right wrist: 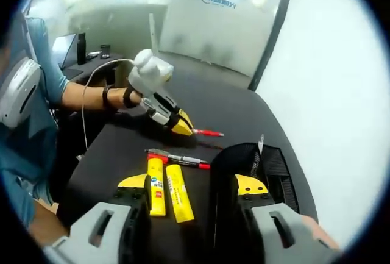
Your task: Pick up pens and glue sticks and place them into the holder.
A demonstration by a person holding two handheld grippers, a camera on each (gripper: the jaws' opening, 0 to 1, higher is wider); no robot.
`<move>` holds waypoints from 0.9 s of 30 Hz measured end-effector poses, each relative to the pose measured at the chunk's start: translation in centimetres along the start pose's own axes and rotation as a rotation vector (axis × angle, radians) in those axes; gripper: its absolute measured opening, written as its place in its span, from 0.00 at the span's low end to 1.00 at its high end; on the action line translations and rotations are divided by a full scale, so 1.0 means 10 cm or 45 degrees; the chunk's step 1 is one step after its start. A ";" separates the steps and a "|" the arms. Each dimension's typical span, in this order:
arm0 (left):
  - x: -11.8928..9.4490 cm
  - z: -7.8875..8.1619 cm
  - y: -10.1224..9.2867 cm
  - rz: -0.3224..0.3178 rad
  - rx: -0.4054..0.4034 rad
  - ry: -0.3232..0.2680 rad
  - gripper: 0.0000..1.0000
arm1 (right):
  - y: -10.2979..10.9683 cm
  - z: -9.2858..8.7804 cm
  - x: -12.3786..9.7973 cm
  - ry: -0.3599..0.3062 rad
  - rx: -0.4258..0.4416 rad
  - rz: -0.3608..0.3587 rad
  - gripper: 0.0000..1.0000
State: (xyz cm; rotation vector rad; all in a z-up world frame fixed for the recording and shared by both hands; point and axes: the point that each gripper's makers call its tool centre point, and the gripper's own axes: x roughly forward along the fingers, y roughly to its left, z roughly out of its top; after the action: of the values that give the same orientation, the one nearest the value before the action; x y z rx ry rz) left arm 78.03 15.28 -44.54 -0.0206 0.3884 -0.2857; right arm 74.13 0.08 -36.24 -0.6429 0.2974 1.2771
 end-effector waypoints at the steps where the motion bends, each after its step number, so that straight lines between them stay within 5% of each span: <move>1: 0.01 0.09 0.05 -0.003 0.004 -0.042 0.05 | -0.02 0.02 0.00 -0.016 0.000 -0.007 0.49; 8: -0.21 0.40 0.06 0.045 0.060 -0.306 0.05 | -0.12 0.19 0.10 -0.141 0.002 -0.008 0.47; 19: -0.42 0.76 -0.01 0.080 0.096 -0.563 0.05 | -0.35 0.50 0.18 -0.401 0.178 -0.038 0.46; 23: -0.53 0.91 -0.11 0.069 0.111 -0.656 0.05 | -0.59 0.81 0.12 -0.665 0.317 -0.089 0.45; 27: -0.67 1.06 -0.21 0.065 0.140 -0.782 0.05 | -0.57 1.01 0.03 -0.858 0.440 0.031 0.37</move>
State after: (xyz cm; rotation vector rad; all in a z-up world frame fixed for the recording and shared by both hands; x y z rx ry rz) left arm 75.54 14.75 -32.09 0.0097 -0.2364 -0.2361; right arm 78.19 5.52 -26.79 0.1000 -0.0363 1.3497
